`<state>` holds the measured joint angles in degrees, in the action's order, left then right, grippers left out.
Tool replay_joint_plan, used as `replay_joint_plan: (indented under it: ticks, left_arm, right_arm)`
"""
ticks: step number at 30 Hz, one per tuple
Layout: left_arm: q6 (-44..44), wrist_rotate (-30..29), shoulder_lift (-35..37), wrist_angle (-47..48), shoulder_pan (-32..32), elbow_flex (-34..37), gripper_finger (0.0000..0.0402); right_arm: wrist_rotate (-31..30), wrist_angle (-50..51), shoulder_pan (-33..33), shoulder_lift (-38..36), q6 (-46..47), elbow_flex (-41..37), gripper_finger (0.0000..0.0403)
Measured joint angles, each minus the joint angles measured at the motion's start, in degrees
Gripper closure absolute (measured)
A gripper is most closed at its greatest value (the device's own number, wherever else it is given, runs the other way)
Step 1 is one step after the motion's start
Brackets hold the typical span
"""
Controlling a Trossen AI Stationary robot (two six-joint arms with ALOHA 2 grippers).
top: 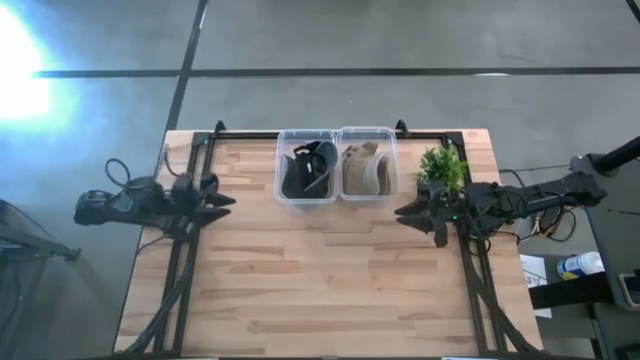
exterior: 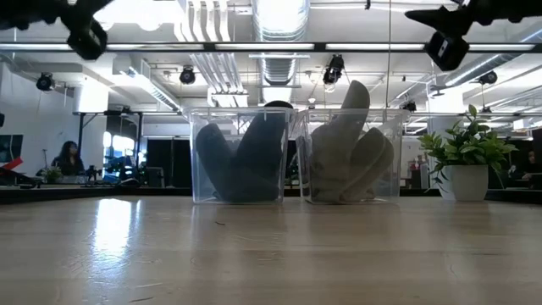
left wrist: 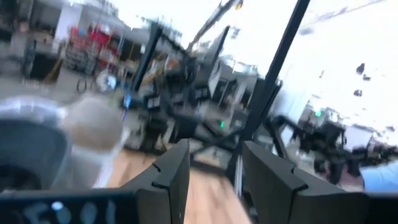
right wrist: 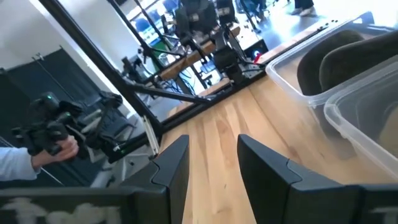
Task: Pick & Place hat
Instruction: Return to Home Position
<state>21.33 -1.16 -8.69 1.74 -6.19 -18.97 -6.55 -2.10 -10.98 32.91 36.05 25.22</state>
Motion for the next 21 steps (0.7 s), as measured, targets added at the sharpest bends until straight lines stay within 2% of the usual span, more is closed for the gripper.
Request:
replay_joint_plan:
  ticks: [6,15,21]
  left_arm:
    - [1.5,0.1,3.4,0.5,0.0,4.8,0.0259]
    - [1.8,0.1,4.3,-5.3,0.0,12.1,0.0259]
    - [-0.8,0.1,4.4,-8.0,0.0,15.7,0.0259]
  right_arm:
    - [-1.0,-0.5,0.0,-4.0,0.0,-4.0,0.0271]
    - [-1.2,-2.9,0.0,-5.1,1.4,-7.6,0.0271]
    - [-4.7,-3.0,0.0,-5.1,1.9,-8.0,0.0271]
